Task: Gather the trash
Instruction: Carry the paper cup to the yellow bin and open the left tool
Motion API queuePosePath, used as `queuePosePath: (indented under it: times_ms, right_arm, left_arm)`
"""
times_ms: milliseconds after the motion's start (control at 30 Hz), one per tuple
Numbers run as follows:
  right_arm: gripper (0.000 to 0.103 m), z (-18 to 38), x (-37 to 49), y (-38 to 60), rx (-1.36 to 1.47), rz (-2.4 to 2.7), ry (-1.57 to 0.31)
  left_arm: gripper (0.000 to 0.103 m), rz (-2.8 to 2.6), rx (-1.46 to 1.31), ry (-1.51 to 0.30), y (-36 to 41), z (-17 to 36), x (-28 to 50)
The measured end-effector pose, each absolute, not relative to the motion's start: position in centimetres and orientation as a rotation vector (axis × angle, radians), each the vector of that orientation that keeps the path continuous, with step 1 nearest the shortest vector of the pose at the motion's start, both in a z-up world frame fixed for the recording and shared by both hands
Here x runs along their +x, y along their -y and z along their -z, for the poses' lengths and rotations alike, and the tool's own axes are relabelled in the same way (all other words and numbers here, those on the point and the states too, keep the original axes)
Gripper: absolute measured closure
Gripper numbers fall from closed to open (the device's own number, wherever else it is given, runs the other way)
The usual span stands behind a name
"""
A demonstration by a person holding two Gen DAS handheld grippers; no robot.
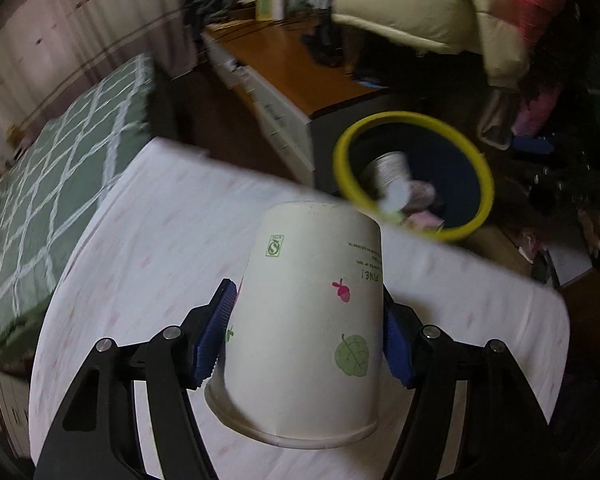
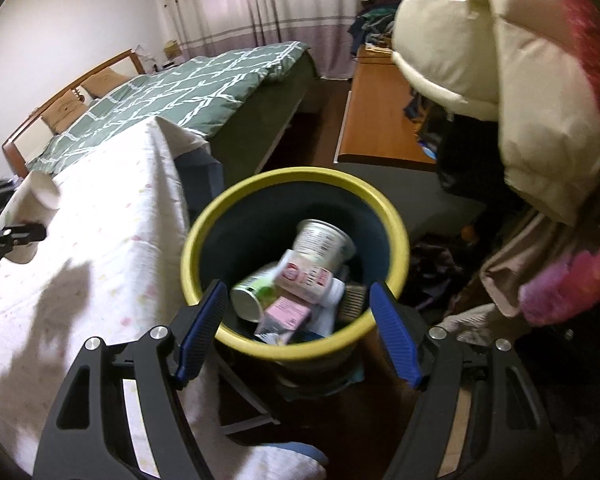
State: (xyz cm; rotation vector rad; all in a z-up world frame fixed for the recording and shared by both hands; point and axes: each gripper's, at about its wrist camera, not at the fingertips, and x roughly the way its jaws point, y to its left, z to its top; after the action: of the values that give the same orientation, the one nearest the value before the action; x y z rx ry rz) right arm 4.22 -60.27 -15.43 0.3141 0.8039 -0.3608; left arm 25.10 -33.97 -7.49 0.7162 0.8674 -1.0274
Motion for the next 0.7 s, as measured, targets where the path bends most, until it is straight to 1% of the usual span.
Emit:
queuePosePath:
  times_ms: [233, 367, 500, 700]
  right_arm:
    - [0.033, 15.1, 0.8, 62.4, 0.333, 0.403, -0.774]
    - [0.033, 15.2, -0.7, 63.3, 0.331, 0.426, -0.77]
    - [0.033, 15.5, -1.8, 64.0, 0.336, 0.439, -0.77]
    - [0.033, 15.9, -2.0, 64.4, 0.342, 0.435, -0.776]
  left_arm:
    - [0.036, 1.111, 0.746, -0.859, 45.4, 9.7, 21.1]
    - [0.035, 1.126, 0.757, -0.87, 50.5, 11.4, 20.2]
    - [0.034, 1.103, 0.785, -0.869, 54.5, 13.3, 19.5]
    - [0.031, 1.06, 0.785, -0.887, 57.4, 15.7, 19.7]
